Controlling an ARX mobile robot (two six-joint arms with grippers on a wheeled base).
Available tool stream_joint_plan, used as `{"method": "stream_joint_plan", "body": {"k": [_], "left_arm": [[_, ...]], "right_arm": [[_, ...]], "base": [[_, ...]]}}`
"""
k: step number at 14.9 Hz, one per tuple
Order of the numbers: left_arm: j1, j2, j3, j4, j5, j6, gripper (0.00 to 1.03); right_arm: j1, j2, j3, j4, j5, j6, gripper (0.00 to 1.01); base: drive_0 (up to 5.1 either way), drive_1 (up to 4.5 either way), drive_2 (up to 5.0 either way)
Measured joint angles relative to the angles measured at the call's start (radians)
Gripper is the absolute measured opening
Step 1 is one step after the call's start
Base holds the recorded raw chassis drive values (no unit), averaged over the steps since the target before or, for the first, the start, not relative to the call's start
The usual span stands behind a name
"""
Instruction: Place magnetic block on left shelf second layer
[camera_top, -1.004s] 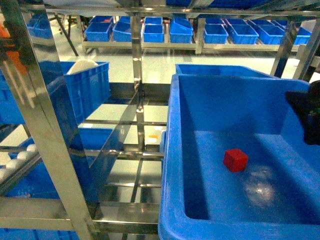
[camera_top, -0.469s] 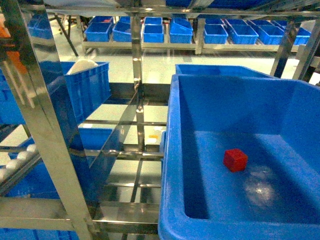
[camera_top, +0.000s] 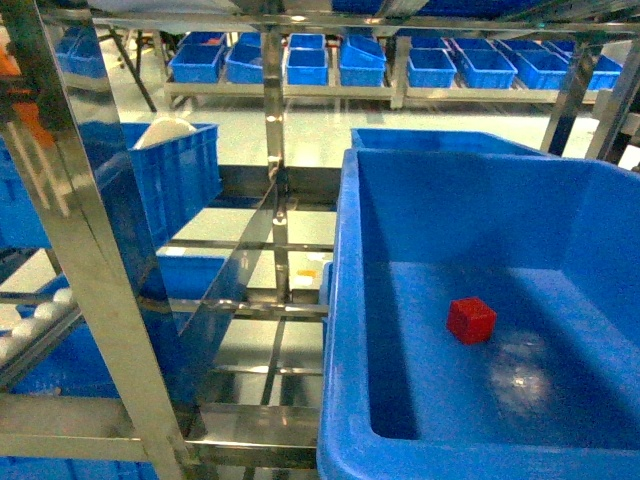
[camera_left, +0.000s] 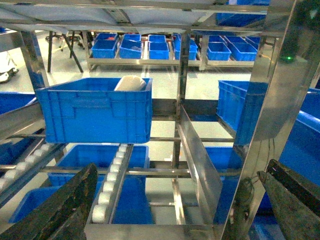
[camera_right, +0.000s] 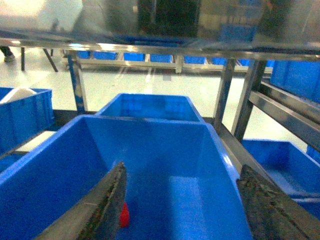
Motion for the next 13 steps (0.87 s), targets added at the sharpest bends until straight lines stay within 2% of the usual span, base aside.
{"method": "stream_joint_plan", "body": {"k": [1,4,5,6,7,13], "left_arm": [[0.0,0.0,0.0,0.0,0.0,0.0,0.98],[0.0,0.0,0.0,0.0,0.0,0.0,0.98],[0.0,0.0,0.0,0.0,0.0,0.0,0.98],[0.0,0.0,0.0,0.001,0.0,0.0,0.98],[0.0,0.0,0.0,0.0,0.0,0.0,0.98],[0.0,0.0,0.0,0.0,0.0,0.0,0.98]], "right_arm": [[-0.024,-0.032,-0.05,0.007,-0.014,0.013,0.6],[-0.071,-0.127,-0.148,0.007,-0.068,0.017,0.2],[-0.111,-0.161,-0.172,0.001,-0.124,0.017,0.07],[-0.166,-0.187,-0.192,-0.008,-0.155,0.02,0.02],[-0.177,-0.218,-0.215,-0.024,-0.157,0.023,0.02],[-0.171,-0.375,-0.279,-0.11,-0.166,0.024,0.02]], "base": [[0.0,0.0,0.0],[0.0,0.0,0.0],[0.0,0.0,0.0],[0.0,0.0,0.0],[0.0,0.0,0.0],[0.0,0.0,0.0]]}}
